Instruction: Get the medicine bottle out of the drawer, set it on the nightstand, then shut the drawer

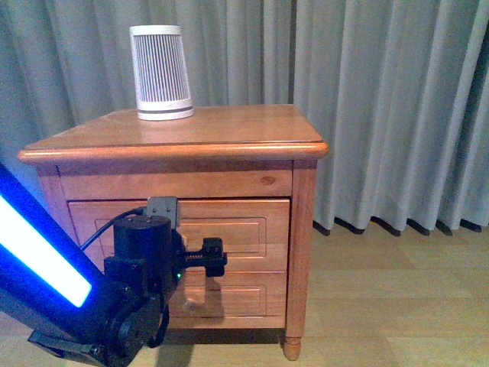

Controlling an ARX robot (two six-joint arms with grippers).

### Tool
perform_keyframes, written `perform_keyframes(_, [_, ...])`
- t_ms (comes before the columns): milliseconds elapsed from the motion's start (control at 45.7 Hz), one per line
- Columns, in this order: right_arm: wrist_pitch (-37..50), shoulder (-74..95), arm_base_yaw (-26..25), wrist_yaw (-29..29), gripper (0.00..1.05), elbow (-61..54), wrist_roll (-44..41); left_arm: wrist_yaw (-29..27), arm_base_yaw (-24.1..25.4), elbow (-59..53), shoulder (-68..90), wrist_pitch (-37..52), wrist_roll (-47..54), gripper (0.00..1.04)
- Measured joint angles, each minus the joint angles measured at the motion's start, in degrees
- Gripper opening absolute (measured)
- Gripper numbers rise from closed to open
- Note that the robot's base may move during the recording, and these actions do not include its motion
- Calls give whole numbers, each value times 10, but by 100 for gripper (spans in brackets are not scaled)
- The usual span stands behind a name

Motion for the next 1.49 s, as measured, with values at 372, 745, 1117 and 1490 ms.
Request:
perform_keyframes(372, [0, 0, 0, 0, 98, 0, 0, 5, 3, 27, 11, -15, 1, 86])
perform_keyframes(745, [0, 0, 0, 0, 98, 0, 0, 5, 6, 29, 14, -19, 0, 27])
perform_keyframes(1117, [0, 0, 0, 0, 98, 0, 0, 14, 10, -9, 7, 19, 0, 26])
perform_keyframes(1490, [0, 0, 0, 0, 98, 0, 0, -14, -9, -177, -59, 112, -29, 26])
